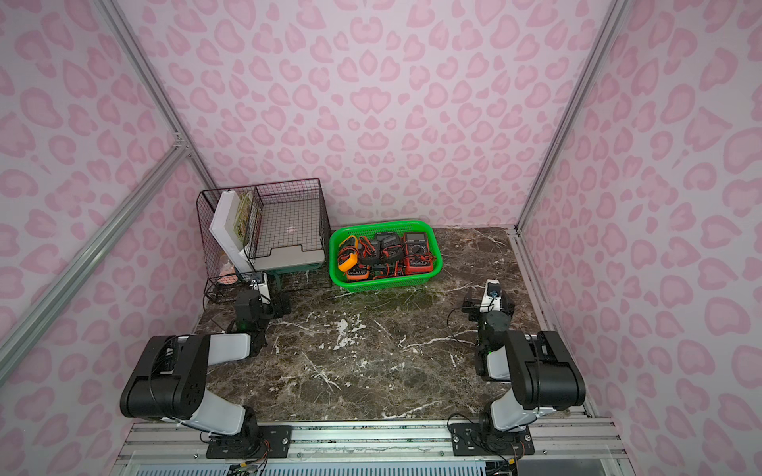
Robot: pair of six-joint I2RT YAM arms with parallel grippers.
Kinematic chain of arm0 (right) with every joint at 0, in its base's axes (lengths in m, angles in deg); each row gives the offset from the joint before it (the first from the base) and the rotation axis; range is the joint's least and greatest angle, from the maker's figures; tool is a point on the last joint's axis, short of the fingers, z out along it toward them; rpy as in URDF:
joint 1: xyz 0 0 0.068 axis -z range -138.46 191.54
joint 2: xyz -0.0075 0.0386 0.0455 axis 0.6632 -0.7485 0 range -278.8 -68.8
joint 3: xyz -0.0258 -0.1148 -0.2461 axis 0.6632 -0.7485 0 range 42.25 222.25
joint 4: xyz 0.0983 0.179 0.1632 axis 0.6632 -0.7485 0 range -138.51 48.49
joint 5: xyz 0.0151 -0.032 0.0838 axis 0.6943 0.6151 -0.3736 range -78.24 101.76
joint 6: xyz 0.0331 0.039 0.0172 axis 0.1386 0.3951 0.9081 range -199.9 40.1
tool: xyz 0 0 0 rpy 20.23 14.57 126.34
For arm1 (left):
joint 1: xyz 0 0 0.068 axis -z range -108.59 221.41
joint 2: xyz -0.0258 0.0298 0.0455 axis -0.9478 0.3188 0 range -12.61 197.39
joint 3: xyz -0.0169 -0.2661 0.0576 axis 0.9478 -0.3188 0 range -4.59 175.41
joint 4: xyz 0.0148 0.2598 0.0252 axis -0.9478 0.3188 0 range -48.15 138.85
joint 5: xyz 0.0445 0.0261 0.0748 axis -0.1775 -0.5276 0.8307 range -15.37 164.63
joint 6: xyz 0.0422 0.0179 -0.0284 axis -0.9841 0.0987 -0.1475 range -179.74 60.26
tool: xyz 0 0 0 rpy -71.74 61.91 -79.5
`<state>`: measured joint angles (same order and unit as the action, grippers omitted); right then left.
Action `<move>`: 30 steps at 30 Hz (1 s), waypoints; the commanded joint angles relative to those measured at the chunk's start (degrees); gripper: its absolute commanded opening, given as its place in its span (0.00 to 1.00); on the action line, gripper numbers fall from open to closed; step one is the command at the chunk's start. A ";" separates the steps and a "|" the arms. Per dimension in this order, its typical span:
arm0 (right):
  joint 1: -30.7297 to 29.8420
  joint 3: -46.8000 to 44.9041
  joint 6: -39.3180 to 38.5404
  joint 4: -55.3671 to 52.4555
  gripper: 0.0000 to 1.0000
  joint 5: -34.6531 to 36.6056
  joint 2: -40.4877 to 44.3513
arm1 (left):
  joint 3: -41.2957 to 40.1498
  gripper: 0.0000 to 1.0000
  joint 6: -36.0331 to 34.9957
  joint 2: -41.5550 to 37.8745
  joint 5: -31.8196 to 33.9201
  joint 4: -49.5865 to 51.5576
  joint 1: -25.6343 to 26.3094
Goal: Put the multimeter into the basket
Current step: Reset both arms
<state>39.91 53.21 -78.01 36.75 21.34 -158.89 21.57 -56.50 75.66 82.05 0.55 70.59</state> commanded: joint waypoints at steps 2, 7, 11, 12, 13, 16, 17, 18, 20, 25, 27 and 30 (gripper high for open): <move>0.02 -0.01 0.14 1.54 1.00 -0.18 0.23 | 1.44 0.98 0.39 0.88 -0.47 1.09 -0.01; -0.04 0.02 0.15 1.57 1.00 -0.18 0.25 | 0.92 0.99 0.62 0.27 -0.71 0.72 -0.19; -0.03 -0.01 0.15 1.54 1.00 -0.18 0.24 | 0.22 0.98 0.38 -0.21 -0.64 -0.13 -0.17; -0.04 0.02 0.14 1.54 1.00 -0.18 0.17 | 0.10 0.99 0.44 -0.36 -0.65 -0.12 -0.15; -0.04 0.01 0.11 1.55 1.00 -0.18 0.18 | 0.14 0.99 0.36 -0.29 -0.54 -0.09 -0.08; -0.04 -0.02 0.13 1.54 1.00 -0.18 0.24 | 0.21 0.98 0.37 -0.29 -0.56 -0.10 -0.07; -0.04 0.02 0.14 1.57 1.00 -0.18 0.18 | 0.15 0.99 0.36 -0.28 -0.54 -0.10 -0.07; -0.01 -0.01 0.13 1.55 1.00 -0.18 0.17 | 0.14 0.99 0.42 -0.37 -0.56 -0.10 -0.10; -0.04 -0.02 0.18 1.55 1.00 -0.18 0.21 | 0.14 0.99 0.43 -0.34 -0.55 -0.10 -0.13; -0.03 -0.06 0.13 1.54 1.00 -0.18 0.19 | 0.19 0.98 0.34 -0.23 -0.54 -0.10 -0.13; -0.01 -0.04 0.13 1.55 1.00 -0.18 0.17 | 0.17 0.98 0.32 -0.26 -0.52 -0.10 -0.14; -0.04 0.02 0.15 1.54 1.00 -0.18 0.17 | 0.13 0.98 0.37 -0.35 -0.50 -0.09 -0.14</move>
<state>39.96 53.21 -78.05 36.75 21.34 -158.89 21.85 -56.48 75.53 81.66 1.23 70.57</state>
